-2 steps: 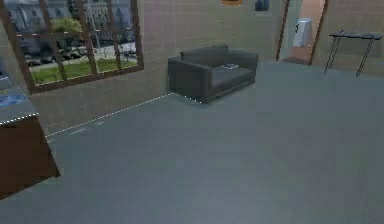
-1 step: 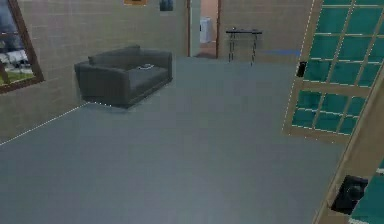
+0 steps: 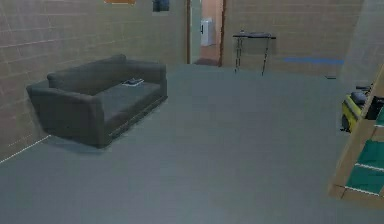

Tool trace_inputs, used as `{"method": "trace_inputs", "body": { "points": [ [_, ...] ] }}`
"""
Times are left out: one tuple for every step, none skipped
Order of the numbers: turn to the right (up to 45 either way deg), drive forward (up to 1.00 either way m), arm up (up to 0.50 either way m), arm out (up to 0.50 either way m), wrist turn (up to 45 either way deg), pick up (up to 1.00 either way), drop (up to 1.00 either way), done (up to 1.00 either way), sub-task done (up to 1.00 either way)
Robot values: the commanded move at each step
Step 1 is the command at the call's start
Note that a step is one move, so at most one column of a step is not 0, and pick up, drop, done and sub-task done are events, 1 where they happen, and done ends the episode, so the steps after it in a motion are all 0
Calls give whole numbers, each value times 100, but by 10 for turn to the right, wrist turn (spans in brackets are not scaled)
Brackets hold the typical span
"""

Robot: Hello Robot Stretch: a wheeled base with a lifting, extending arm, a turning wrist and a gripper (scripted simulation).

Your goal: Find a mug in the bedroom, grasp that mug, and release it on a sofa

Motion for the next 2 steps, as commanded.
{"method": "trace_inputs", "body": {
  "points": [
    [0,100,0,0,0,0,0,0,0],
    [0,100,0,0,0,0,0,0,0]
  ]
}}
